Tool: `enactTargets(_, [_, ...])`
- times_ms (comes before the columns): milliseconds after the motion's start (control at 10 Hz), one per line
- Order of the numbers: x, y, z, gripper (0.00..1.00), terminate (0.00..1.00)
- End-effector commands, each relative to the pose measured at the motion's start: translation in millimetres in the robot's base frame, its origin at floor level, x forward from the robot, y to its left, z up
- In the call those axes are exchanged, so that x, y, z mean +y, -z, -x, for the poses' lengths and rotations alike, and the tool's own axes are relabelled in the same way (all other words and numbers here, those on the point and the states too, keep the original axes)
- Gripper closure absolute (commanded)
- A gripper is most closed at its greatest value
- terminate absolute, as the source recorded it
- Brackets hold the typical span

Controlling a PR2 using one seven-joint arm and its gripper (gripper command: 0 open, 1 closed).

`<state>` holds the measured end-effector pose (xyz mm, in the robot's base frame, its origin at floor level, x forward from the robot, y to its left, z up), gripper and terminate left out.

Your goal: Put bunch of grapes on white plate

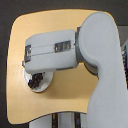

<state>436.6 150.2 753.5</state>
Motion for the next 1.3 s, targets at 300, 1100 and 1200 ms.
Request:
enactTargets(300, [12.5,-53.1,-22.4,0.0,0.0])
enactTargets(1100, [17.4,-156.6,-55.4,0.0,0.0])
enactTargets(1200, [16.4,-167.2,-51.9,0.0,0.0])
